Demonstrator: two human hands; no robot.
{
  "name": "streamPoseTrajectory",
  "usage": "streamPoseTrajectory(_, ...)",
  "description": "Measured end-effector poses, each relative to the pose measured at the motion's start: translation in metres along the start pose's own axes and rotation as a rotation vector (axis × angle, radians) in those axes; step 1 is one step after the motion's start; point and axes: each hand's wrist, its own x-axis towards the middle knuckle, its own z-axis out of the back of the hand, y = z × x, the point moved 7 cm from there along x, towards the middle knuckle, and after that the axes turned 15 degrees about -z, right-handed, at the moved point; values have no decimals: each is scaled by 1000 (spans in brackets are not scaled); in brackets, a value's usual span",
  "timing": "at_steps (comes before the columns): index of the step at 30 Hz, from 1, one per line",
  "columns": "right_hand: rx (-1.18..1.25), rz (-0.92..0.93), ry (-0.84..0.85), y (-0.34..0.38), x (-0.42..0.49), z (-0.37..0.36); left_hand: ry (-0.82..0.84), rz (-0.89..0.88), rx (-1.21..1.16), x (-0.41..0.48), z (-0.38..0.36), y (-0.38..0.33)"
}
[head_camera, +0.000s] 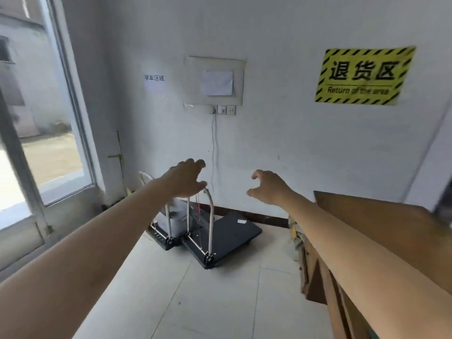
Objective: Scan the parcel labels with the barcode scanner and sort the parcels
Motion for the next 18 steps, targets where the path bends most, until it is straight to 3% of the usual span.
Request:
streamPoseTrajectory(9, -109, -582, -239, -212, 13, 69, 151, -599, -275, 226, -113, -169)
streamPoseTrajectory(13, -65, -881, -341, -284, -18, 88, 254, -876, -303, 276, -150, -261)
streamPoseTrajectory(18, 117, -1300, -436, -355, -79, 72, 423, -1068, -459, 294, -198, -355)
